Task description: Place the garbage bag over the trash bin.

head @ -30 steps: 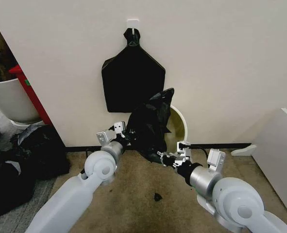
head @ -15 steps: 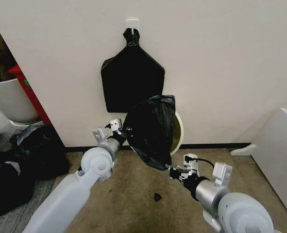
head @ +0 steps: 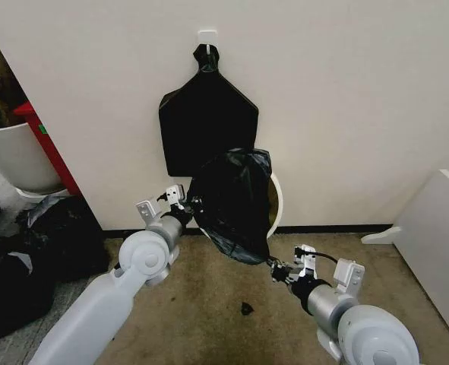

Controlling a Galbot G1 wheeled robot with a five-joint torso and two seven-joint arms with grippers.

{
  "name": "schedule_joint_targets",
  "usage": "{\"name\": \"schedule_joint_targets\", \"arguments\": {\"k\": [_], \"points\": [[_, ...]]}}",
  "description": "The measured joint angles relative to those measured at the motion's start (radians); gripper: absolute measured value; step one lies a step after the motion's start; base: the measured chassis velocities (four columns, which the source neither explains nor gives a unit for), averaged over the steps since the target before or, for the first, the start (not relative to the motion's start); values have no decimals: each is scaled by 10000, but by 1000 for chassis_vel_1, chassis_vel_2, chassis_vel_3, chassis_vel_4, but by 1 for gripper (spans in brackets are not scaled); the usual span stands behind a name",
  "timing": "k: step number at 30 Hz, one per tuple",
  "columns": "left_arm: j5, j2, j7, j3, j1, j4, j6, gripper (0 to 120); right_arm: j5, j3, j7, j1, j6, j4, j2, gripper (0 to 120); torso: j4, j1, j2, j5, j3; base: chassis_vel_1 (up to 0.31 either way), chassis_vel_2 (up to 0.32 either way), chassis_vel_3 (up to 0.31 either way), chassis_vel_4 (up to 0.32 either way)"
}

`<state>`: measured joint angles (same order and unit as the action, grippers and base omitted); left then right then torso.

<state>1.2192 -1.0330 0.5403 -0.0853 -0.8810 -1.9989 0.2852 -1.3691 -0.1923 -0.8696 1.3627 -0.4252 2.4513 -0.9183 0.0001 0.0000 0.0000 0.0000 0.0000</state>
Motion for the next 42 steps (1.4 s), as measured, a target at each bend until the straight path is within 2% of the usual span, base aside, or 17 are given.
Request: {"name": "schedule_joint_targets", "arguments": {"k": [11, 18, 24, 25, 27, 30, 32, 33, 36, 39, 41, 42], "points": [[90, 128, 68, -10, -88, -184, -5, 0, 210, -44, -380, -74, -16, -518, -327, 0, 0, 0, 0, 1, 0, 0, 0, 0, 0], [-93, 161, 100, -23, -177, -132, -5, 0, 575, -273, -535, -8, -202, -27, -250, 0, 0, 0, 0, 1, 0, 0, 0, 0, 0], [-671, 68, 299, 109, -165, 243, -39, 0, 1164, -678, -253, 505, -213, 472, -42, 23, 0, -1, 1, 1, -2, 0, 0, 0, 0], [-740, 36, 367, 145, -160, 320, -40, 0, 1364, -837, -19, 700, -198, 471, 4, 30, 0, -1, 1, 1, -2, 0, 0, 0, 0], [-775, 17, 392, 166, -158, 353, -39, 0, 1445, -925, 111, 780, -176, 472, 30, 34, 0, -1, 1, 1, -3, 0, 0, 0, 0], [-917, -1, 412, 237, -159, 447, -40, 0, 1696, -1504, 1061, 966, 106, 472, 154, 47, 0, -1, 1, 2, -2, 0, 0, 0, 0], [-999, 10, 415, 293, -176, 464, -38, 0, 1756, -1882, 1884, 860, 265, 474, 303, 55, -1, -1, 1, 1, -1, 0, 0, 0, 0], [-999, 10, 415, 293, -176, 464, -38, 0, 1756, -1882, 1884, 860, 265, 474, 303, 55, -1, -1, 1, 1, -1, 0, 0, 0, 0], [-1264, 43, 417, 386, -220, 452, -5, 0, 1683, -1824, 2632, 339, 456, 479, 590, 68, -4, -1, 1, -3, 0, 0, 0, 0, 0], [-1328, 79, 361, 441, -249, 369, 28, 0, 1237, -1647, 2676, -147, 424, 484, 691, 81, -3, 0, 1, 0, 2, 0, 0, 0, 0], [-1332, 103, 317, 455, -271, 340, 45, 0, 1167, -1637, 2652, -203, 406, 484, 697, 84, -3, 0, 1, 0, 2, 0, 0, 0, 0], [-1338, 144, 259, 470, -308, 333, 61, 0, 1160, -1637, 2624, -214, 395, 485, 701, 90, -3, 1, 1, 1, 2, 0, 0, 0, 0]]}}
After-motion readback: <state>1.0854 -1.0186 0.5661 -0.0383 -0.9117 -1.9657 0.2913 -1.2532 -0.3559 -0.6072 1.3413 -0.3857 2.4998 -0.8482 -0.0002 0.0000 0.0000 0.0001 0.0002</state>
